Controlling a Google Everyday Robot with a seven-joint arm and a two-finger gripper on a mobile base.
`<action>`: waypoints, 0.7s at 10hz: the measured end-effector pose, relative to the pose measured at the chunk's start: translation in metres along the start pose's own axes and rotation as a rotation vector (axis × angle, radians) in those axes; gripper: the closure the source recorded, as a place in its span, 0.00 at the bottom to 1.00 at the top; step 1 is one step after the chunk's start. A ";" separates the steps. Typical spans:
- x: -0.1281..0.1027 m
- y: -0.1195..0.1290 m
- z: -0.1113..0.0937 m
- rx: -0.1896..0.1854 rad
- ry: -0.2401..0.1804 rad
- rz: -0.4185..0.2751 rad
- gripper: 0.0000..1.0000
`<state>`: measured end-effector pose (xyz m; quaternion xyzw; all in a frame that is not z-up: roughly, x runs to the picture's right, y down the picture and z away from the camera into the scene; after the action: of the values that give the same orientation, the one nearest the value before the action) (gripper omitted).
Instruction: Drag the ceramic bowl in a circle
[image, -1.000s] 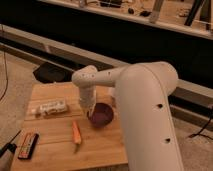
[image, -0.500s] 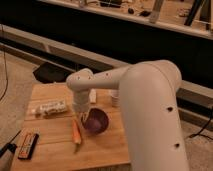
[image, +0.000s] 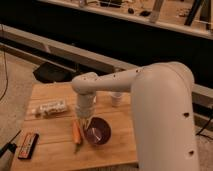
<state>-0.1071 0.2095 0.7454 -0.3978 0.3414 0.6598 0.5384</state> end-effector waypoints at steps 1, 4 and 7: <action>0.005 -0.013 -0.001 -0.013 0.028 0.048 0.82; 0.001 -0.052 -0.010 -0.035 0.058 0.170 0.82; -0.013 -0.085 -0.022 -0.026 0.037 0.247 0.82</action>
<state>-0.0187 0.2001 0.7453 -0.3718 0.3892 0.7180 0.4413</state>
